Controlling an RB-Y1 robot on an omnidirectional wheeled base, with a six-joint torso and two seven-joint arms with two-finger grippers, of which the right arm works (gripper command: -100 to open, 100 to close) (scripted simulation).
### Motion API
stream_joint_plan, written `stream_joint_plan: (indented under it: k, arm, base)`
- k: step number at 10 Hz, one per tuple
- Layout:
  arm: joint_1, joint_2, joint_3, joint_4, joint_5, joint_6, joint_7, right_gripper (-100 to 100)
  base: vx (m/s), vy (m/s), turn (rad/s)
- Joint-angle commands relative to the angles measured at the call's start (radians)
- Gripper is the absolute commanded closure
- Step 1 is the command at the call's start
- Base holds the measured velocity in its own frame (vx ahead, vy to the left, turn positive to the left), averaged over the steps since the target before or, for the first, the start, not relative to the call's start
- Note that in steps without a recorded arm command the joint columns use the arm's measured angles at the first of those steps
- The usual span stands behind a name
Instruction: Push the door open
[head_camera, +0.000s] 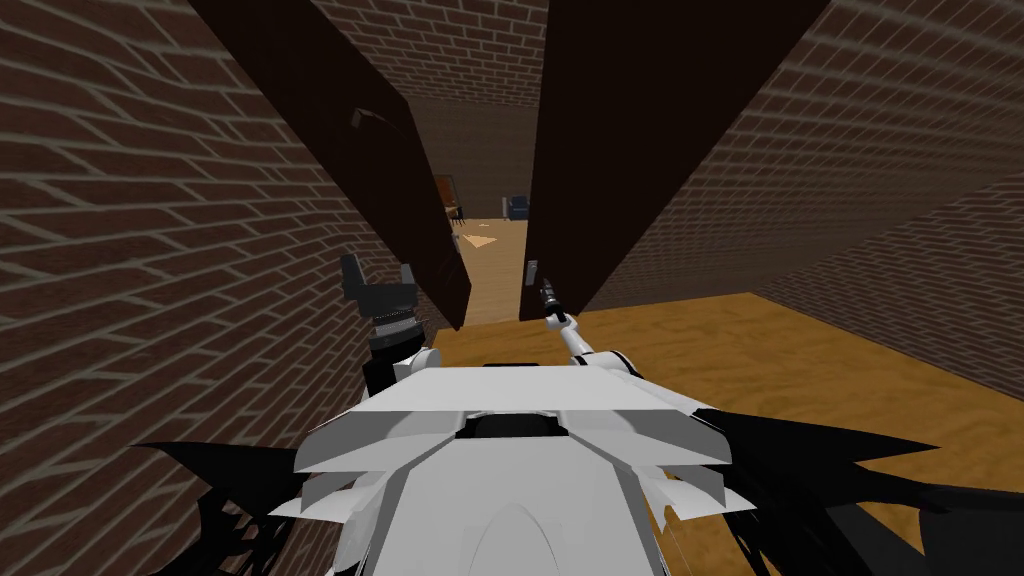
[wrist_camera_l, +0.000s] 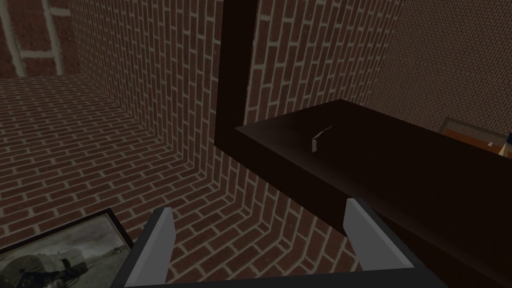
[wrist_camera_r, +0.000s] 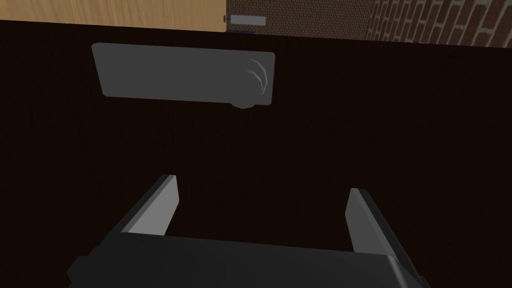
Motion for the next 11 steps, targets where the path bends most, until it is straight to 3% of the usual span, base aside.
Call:
stream_joint_plan:
  k: [1, 6, 11]
  arm:
    - [-0.019, -0.003, -0.001, 0.035, -0.002, -0.001, -0.007, -100]
    - [-0.082, -0.007, -0.005, 0.146, -0.007, -0.003, -0.025, -100]
    - [-0.08, -0.008, -0.014, 0.146, -0.01, -0.006, -0.018, -100]
  base:
    - [0.103, -0.02, 0.056]
    - [0.098, -0.03, 0.055]
    - [0.159, 0.008, 0.022]
